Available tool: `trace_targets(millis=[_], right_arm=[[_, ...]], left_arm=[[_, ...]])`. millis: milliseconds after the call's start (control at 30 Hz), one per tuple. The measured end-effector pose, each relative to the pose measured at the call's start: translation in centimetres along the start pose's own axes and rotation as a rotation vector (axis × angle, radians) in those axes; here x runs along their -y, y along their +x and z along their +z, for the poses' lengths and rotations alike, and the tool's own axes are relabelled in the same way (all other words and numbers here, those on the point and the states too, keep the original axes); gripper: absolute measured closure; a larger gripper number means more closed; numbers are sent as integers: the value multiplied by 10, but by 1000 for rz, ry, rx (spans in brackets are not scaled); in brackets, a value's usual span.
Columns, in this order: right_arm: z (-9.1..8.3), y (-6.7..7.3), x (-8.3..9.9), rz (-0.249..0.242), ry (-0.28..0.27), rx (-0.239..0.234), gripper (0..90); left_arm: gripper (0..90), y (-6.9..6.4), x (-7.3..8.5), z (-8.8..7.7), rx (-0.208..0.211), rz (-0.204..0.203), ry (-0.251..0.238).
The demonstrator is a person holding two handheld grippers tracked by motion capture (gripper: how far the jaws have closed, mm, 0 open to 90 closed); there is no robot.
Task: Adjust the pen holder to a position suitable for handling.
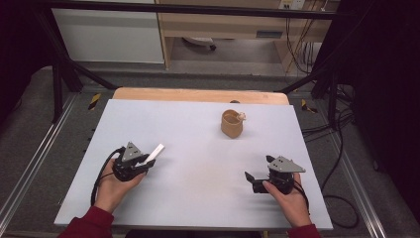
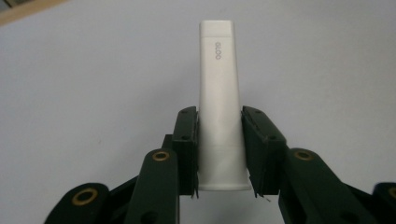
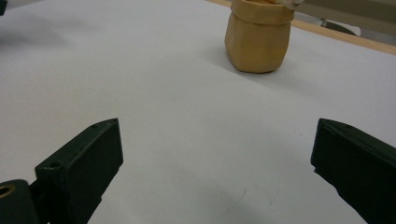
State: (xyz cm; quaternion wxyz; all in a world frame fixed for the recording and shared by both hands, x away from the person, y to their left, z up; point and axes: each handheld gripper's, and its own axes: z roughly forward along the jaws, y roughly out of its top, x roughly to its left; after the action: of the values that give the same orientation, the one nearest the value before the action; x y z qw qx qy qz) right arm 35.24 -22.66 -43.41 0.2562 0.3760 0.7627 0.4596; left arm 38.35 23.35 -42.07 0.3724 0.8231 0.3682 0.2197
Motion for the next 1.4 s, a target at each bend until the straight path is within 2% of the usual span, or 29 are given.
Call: trace_targets(millis=[67,133,167,233,333,400,533,600,633,867,967,1033,1167,1267,1400], right_arm=[[0,-1,-2,1,-6,4,32],[1,-1,-5,3,-22,11,35],[2,2,-9,6,-46,25,36],[2,5,-12,10,-59,30,37],[3,16,-22,10,-80,52,37],[5,22,-32,11,-74,65,37],[10,31,-60,31,-107,68,37],[20,37,-78,70,-114,84,32],[20,37,-78,70,-114,84,32],[41,50,-108,155,-158,81,37],[47,57,-110,180,-179,60,40],[48,63,-108,170,-179,40,41],[46,75,-102,190,-192,-5,44],[46,81,-101,186,-195,-18,44],[46,85,-100,194,-196,-35,44]], left_arm=[[676,-7,-5,3,-3,14,-32],[676,-14,-10,5,-7,45,-49],[676,-17,-12,6,-4,54,-56],[676,-22,-13,9,8,45,-76],[676,-27,-18,11,43,1,-125],[676,-31,-22,12,52,-27,-157],[676,-39,-28,12,62,-41,-201],[676,-43,-30,10,50,-21,-227],[676,-45,-31,10,38,-8,-220],[676,-51,-28,8,57,-12,-251],[676,-55,-27,7,66,6,-269],[676,-58,-27,7,72,15,-275],[676,-62,-26,6,85,17,-288],[676,-66,-26,5,91,23,-299],[676,-70,-25,7,109,10,-306]])
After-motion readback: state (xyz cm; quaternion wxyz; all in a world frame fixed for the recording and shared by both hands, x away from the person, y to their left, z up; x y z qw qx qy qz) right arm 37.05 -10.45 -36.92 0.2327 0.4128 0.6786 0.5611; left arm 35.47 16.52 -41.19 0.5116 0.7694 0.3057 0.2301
